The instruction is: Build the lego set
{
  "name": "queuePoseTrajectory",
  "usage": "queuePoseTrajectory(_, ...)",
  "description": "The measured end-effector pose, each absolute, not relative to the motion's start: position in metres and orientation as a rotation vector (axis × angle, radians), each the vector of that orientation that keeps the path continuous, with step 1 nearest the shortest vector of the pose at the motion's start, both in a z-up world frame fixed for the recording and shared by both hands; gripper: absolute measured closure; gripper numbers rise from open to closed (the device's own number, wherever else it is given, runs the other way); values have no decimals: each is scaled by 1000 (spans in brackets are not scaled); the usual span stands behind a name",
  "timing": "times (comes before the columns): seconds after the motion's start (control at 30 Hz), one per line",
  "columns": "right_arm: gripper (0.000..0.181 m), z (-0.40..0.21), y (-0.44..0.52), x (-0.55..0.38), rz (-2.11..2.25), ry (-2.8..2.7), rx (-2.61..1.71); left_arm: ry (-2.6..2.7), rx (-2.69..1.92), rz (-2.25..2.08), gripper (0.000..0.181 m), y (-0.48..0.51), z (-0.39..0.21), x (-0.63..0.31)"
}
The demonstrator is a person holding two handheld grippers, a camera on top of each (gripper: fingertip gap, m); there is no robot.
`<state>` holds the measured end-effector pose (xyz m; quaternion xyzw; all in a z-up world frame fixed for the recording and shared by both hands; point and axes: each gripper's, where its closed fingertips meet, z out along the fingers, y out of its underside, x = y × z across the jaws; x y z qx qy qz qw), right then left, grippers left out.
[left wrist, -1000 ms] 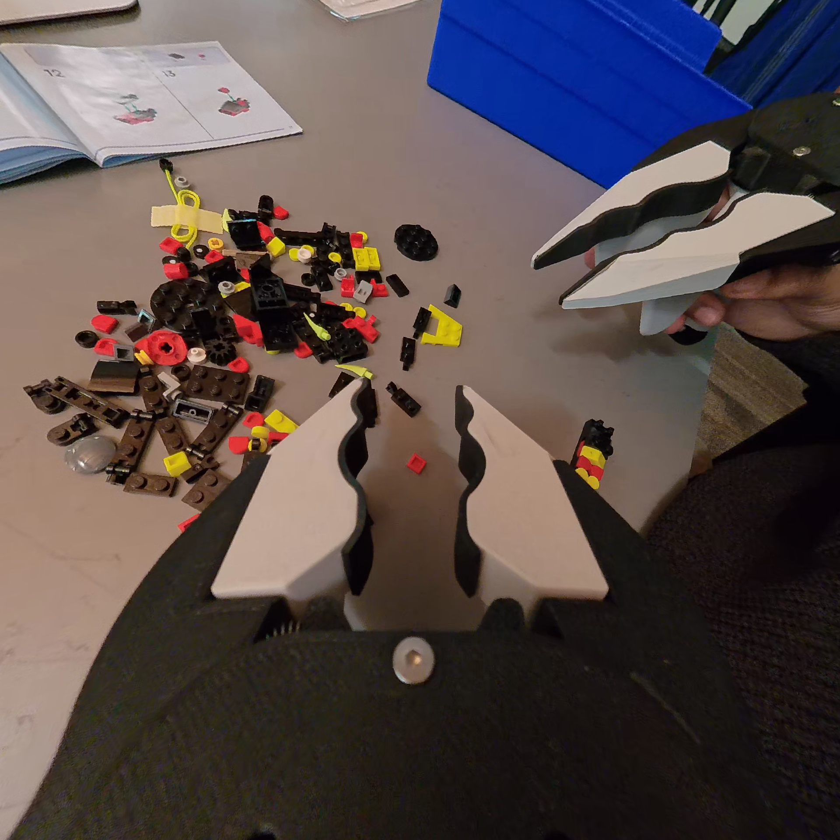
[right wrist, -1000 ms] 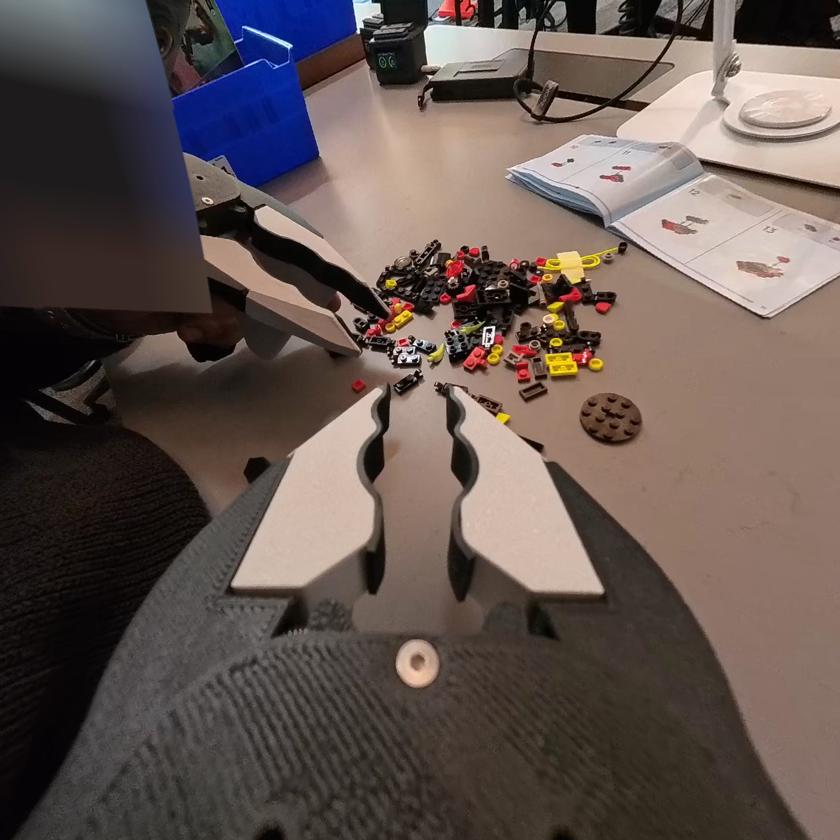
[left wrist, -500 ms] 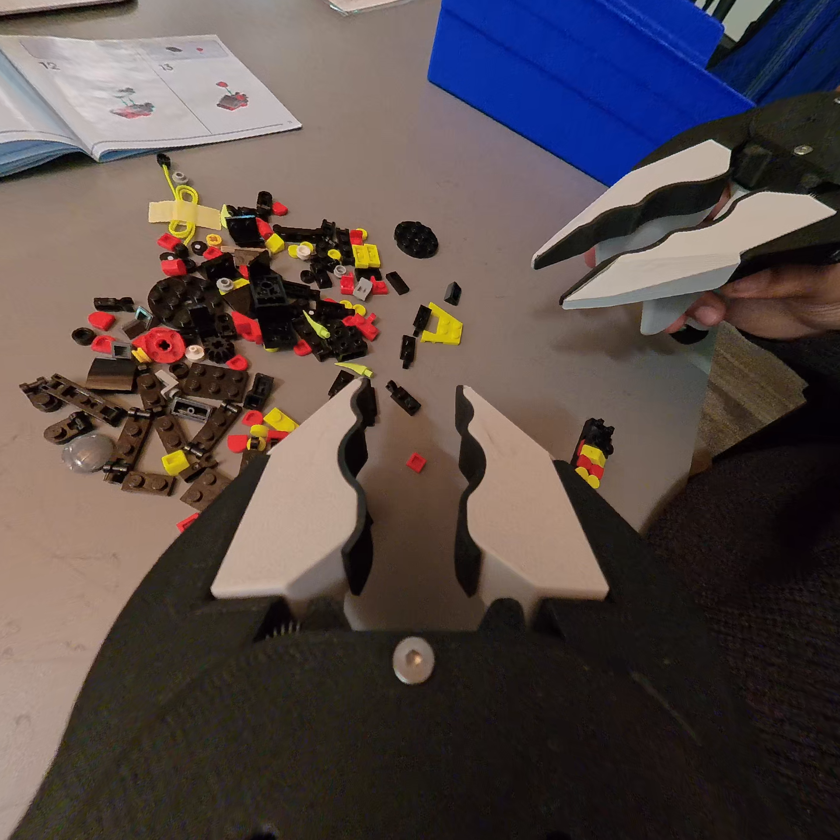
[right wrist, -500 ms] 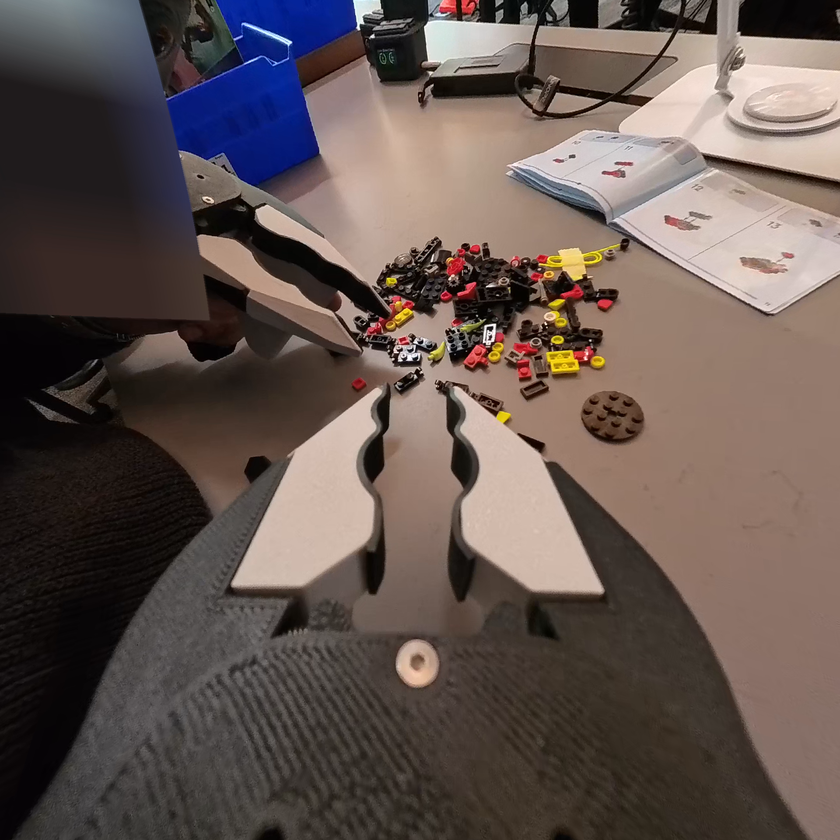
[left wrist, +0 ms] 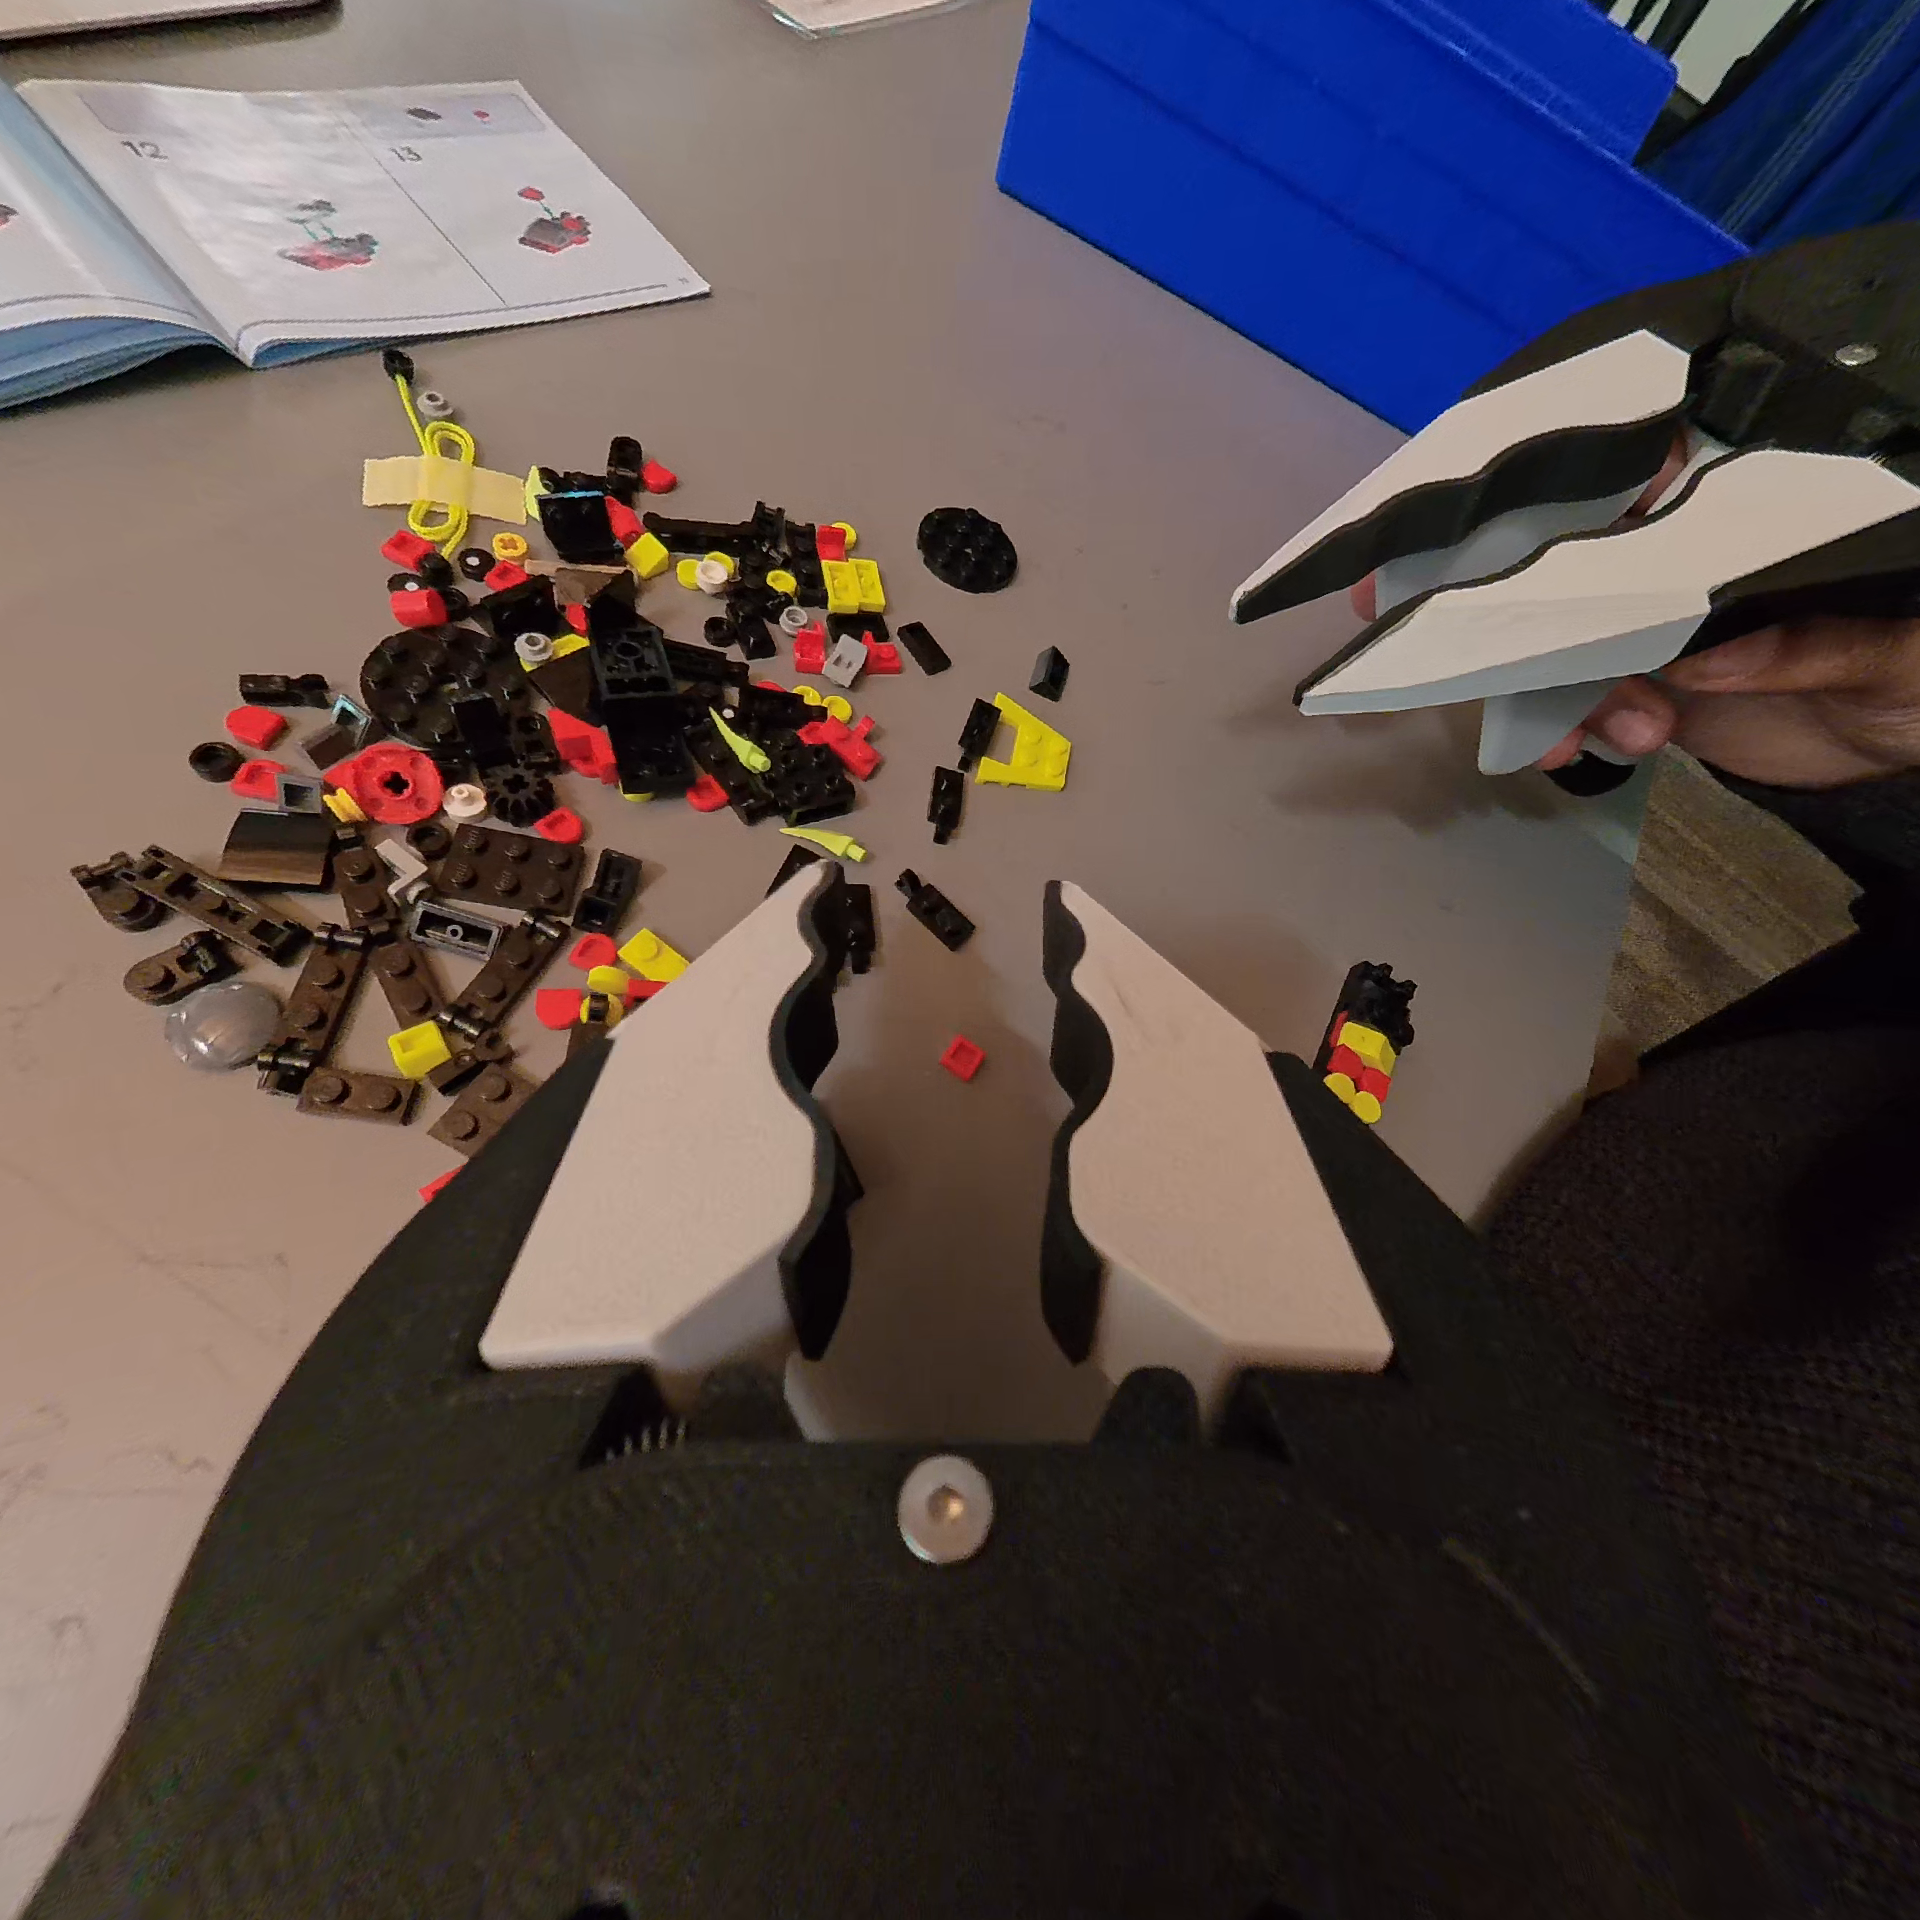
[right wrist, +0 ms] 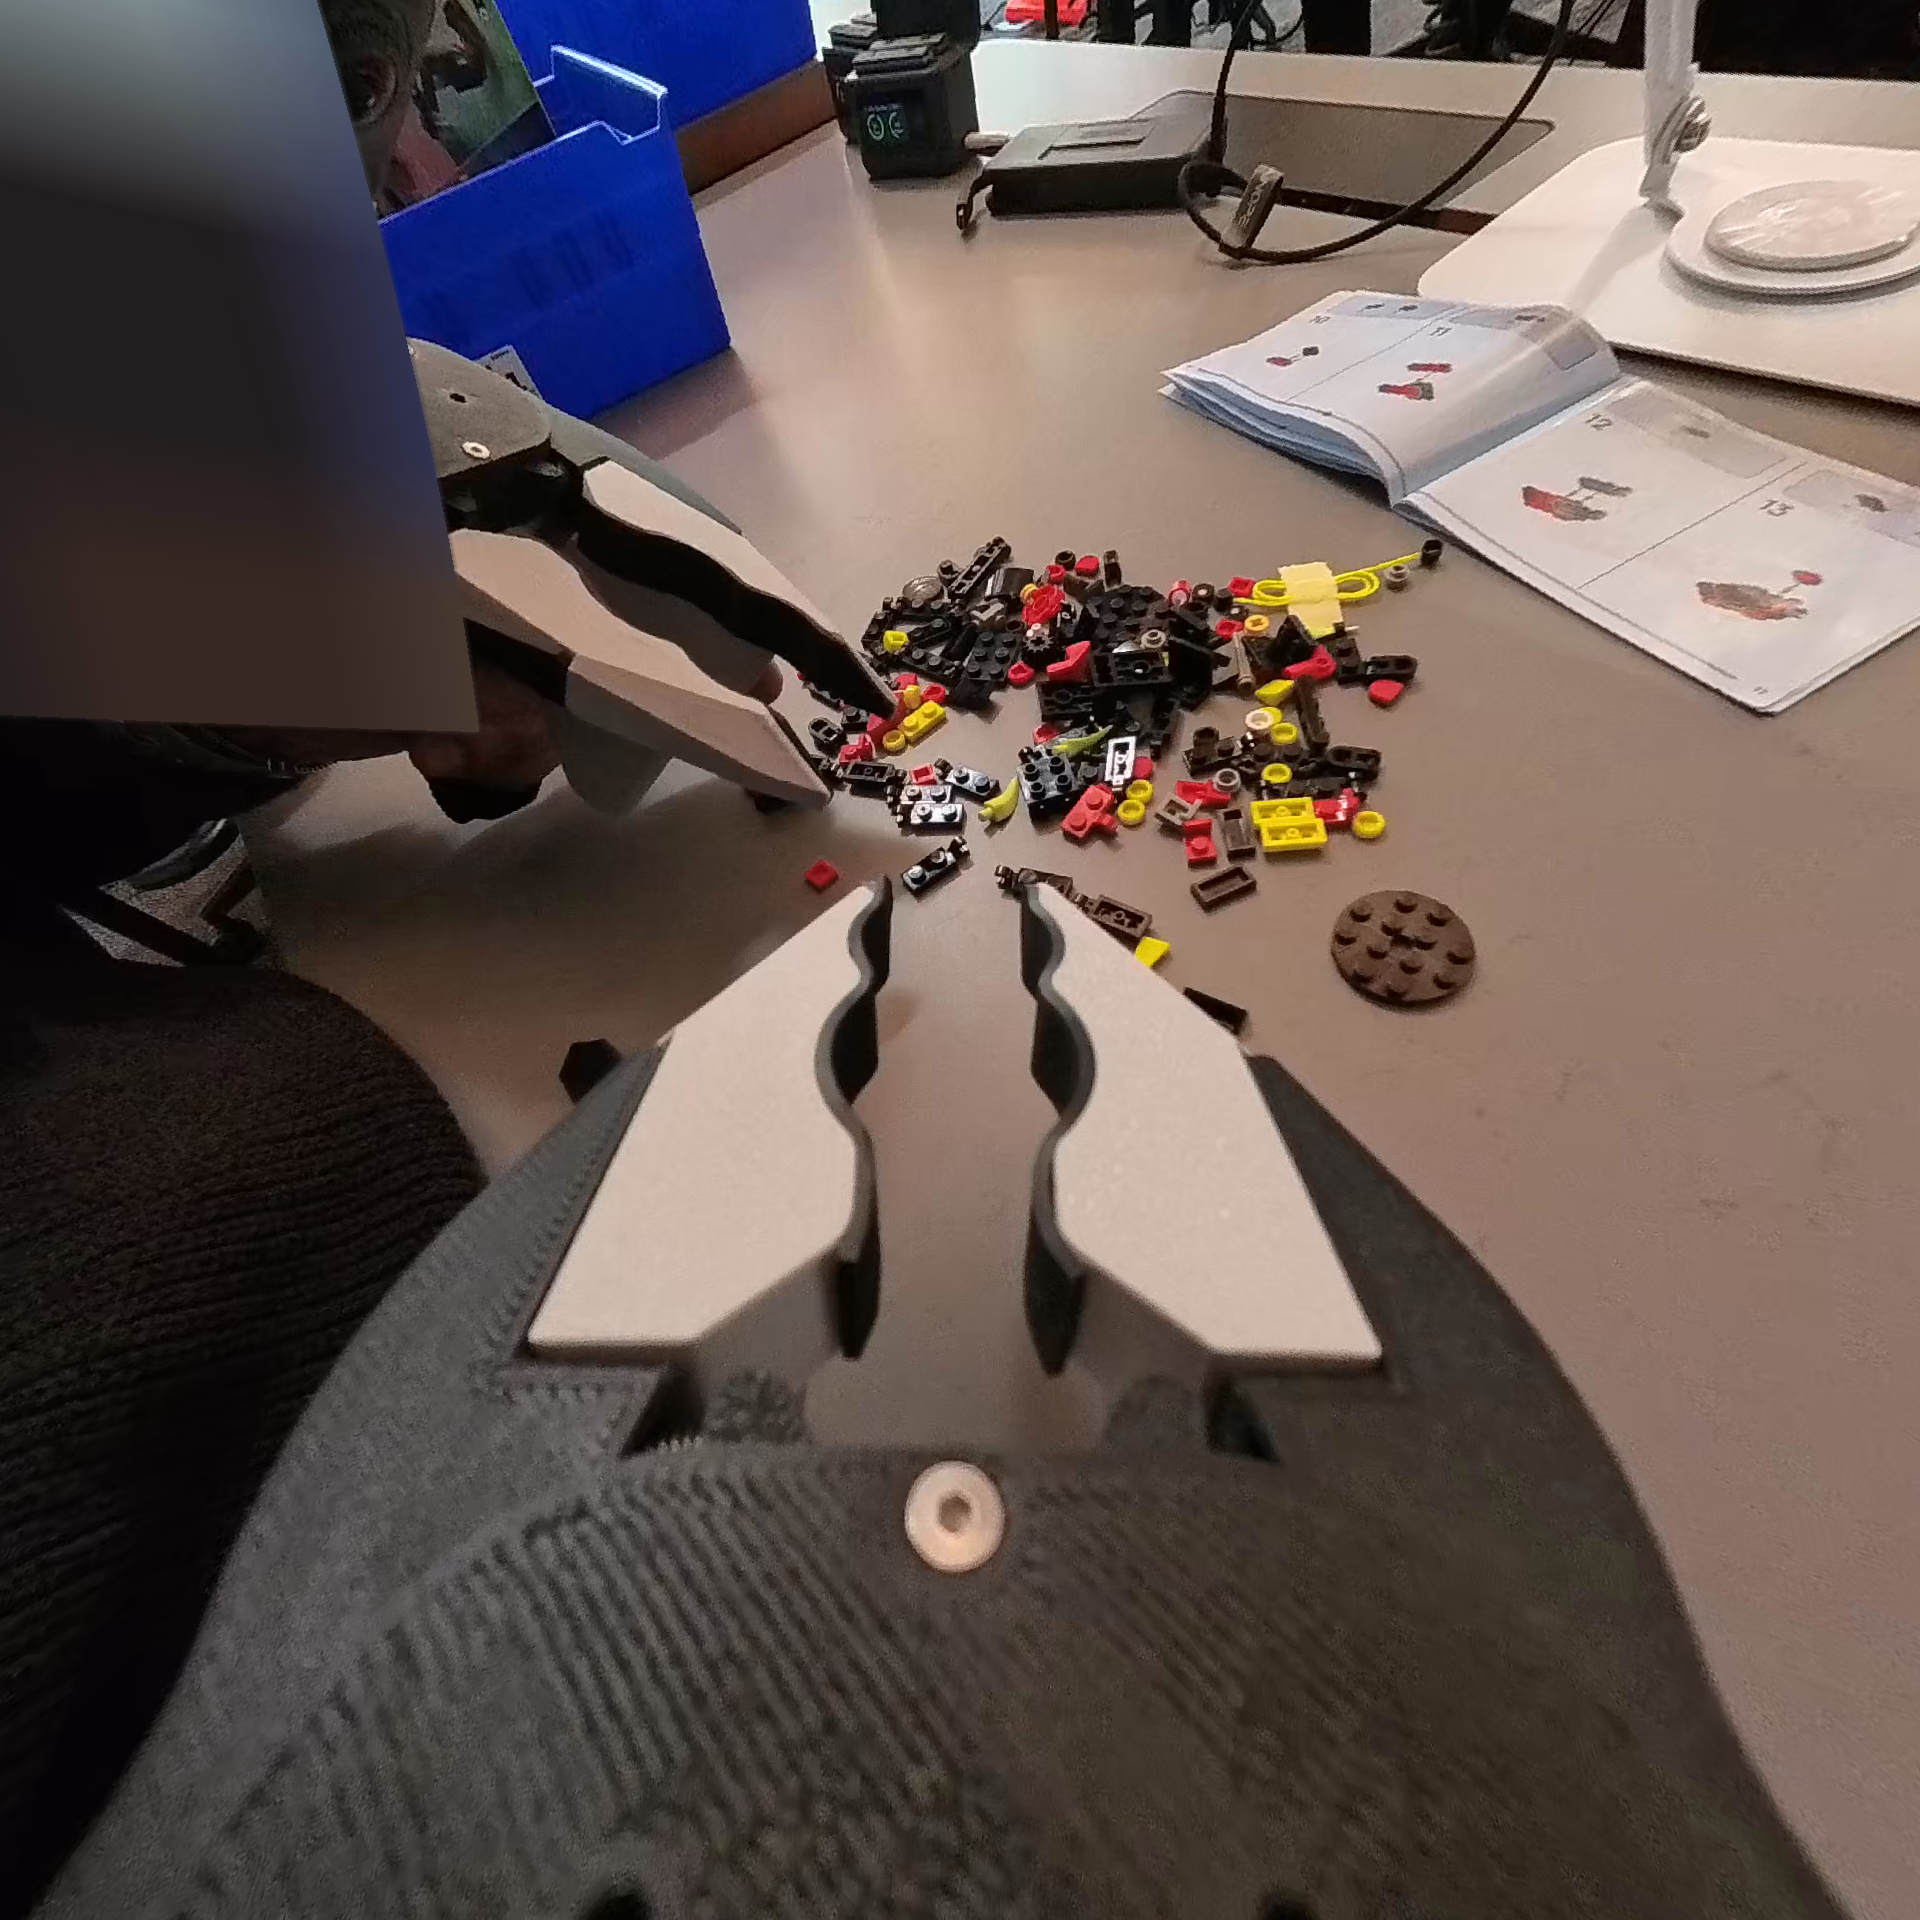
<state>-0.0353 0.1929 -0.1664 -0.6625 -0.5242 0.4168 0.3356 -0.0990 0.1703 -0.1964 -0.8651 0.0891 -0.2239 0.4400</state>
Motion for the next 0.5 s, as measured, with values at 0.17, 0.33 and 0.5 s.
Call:
queuePoseTrajectory(0.17, 157, -167, 193, -35, 1088, -1368, -1728, 138, -2175, -455, 132, 176, -201, -117)
queuePoseTrajectory(0.33, 157, -167, 192, -35, 1089, -1369, -1729, 30, -2091, -460, 108, 182, -186, -130)
queuePoseTrajectory(0.5, 157, -165, 184, -39, 1163, -1362, -1737, 27, -2050, -465, 109, 182, -177, -131)
